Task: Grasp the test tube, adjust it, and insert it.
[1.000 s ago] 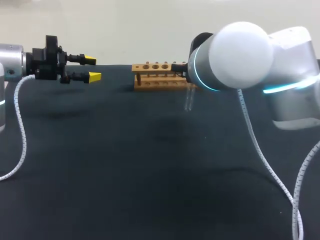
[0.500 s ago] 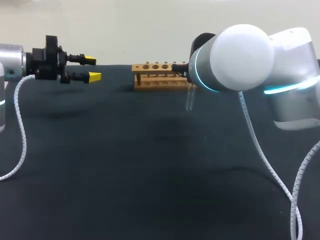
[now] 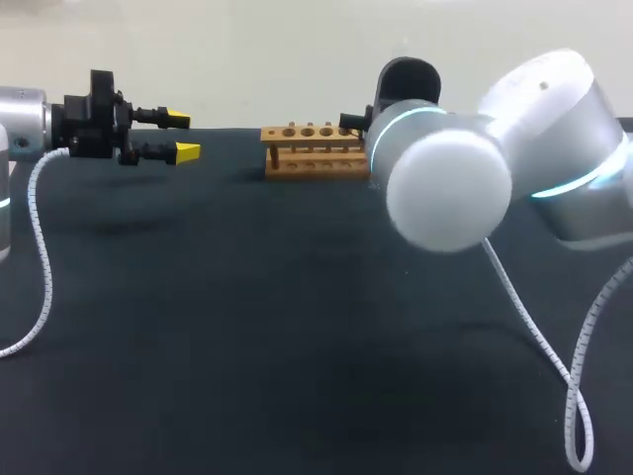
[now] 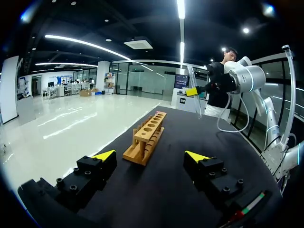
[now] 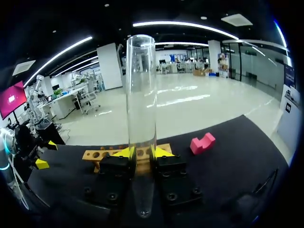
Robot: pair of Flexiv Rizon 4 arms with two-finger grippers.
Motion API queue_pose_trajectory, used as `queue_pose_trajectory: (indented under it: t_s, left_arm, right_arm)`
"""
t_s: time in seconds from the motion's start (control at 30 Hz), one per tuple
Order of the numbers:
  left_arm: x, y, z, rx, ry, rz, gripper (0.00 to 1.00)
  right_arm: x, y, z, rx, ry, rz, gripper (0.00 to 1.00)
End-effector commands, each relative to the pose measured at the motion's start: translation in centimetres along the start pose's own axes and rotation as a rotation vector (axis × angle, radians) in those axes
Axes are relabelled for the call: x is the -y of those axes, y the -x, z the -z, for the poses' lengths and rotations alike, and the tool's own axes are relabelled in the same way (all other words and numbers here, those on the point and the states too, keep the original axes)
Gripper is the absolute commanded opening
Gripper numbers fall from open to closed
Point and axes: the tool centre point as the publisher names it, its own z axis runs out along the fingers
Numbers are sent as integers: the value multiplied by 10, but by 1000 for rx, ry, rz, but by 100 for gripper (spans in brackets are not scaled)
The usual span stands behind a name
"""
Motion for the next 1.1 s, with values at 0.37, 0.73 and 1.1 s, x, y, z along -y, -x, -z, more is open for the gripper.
queue_pose_trajectory:
  t_s: [0.37,0.73,1.1]
  left_arm:
    - [2,-1,0,3,5,-3,100]
    - [2,-1,0,3,5,-3,100]
    - [2,-1,0,3,5,-3,100]
  right_arm:
    - [-16,38,-46,276,15,36,0]
    - [-29,54,-79,349,41,38,0]
    - [-29,52,-98,378,41,70,0]
